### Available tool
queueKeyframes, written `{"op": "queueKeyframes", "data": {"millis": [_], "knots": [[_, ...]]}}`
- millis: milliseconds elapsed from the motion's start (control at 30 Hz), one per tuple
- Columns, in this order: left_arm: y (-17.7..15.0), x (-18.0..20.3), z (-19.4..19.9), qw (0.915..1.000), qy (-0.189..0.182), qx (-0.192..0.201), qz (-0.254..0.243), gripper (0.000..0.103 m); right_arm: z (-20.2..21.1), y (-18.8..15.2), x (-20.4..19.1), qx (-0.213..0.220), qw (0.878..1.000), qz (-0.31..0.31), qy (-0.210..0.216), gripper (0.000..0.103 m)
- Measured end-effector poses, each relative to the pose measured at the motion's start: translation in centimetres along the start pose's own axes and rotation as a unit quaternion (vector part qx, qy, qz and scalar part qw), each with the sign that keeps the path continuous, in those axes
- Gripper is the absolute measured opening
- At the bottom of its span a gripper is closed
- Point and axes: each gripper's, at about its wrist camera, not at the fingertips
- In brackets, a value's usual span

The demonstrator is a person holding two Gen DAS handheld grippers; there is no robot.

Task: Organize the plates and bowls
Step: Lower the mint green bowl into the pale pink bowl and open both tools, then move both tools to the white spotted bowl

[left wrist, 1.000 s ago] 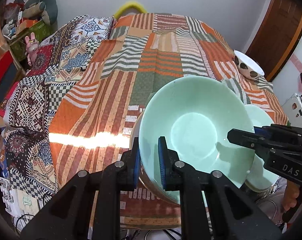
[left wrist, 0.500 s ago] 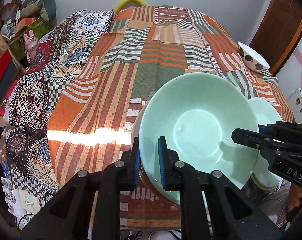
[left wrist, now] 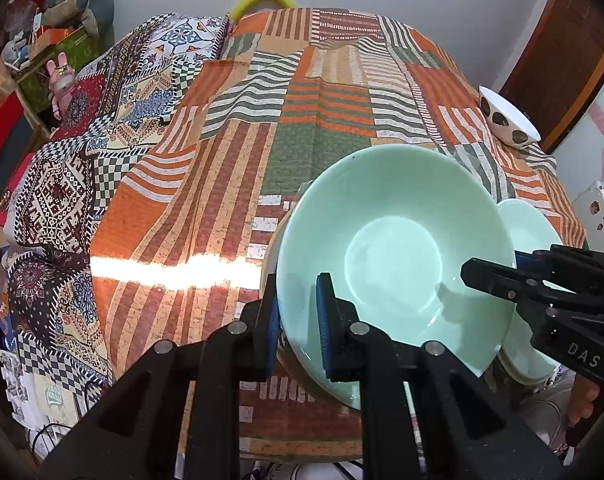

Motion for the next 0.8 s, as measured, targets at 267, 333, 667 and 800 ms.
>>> {"op": "queueKeyframes", "data": {"millis": [267,333,667,800], "knots": [[-0.1,0.1,-0.1,1.0,0.002,-0.007,-0.002,0.015,0.4,0.2,-0.1,0.005,1.0,0.001,-0.004,0.022],[0.1,0.2,0.4,0.9999,0.012,0.005,-0.007,0.019,1.0,0.3,-0.2,0.019,1.0,0.008,-0.014,0.022],[0.6,1.8,2.8,0.9979,0.03,0.045,-0.035,0.028,2.3,0.4,-0.2,0.046,0.999,0.022,-0.009,0.037],[1.0,2.5,4.0,0.9969,0.029,0.061,-0.042,0.033,3.5,0.5,0.9,0.055,0.998,0.01,-0.008,0.037]]}}
Point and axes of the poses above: each gripper's, at about its wrist camera, not at the fingertips, and z roughly against the way its jaws point, x to its right, y to its top, and after that the axes turned 6 degrees about -z, right-handed
